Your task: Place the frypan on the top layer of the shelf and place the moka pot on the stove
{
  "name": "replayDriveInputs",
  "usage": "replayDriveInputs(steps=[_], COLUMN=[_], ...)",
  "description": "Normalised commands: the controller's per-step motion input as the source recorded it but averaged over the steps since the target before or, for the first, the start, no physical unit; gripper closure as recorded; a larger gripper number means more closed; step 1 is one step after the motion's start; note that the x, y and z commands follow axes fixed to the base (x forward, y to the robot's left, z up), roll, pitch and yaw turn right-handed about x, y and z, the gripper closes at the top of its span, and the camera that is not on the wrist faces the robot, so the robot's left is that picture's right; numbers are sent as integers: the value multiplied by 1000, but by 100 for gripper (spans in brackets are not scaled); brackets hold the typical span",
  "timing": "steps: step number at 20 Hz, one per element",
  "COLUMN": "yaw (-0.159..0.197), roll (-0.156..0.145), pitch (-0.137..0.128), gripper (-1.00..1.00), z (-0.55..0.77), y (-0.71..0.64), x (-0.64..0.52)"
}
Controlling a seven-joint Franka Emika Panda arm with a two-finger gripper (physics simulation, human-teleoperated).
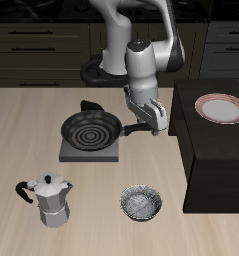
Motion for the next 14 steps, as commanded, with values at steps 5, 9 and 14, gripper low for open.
replayDriveInputs(steps=[5,9,14], yaw=[-45,-8,-27], roll=[67,40,19], pitch=[60,-3,-36], gripper=[-100,100,100], z=[-334,-50,231], y=[55,45,-248], x=[-22,-114,-145])
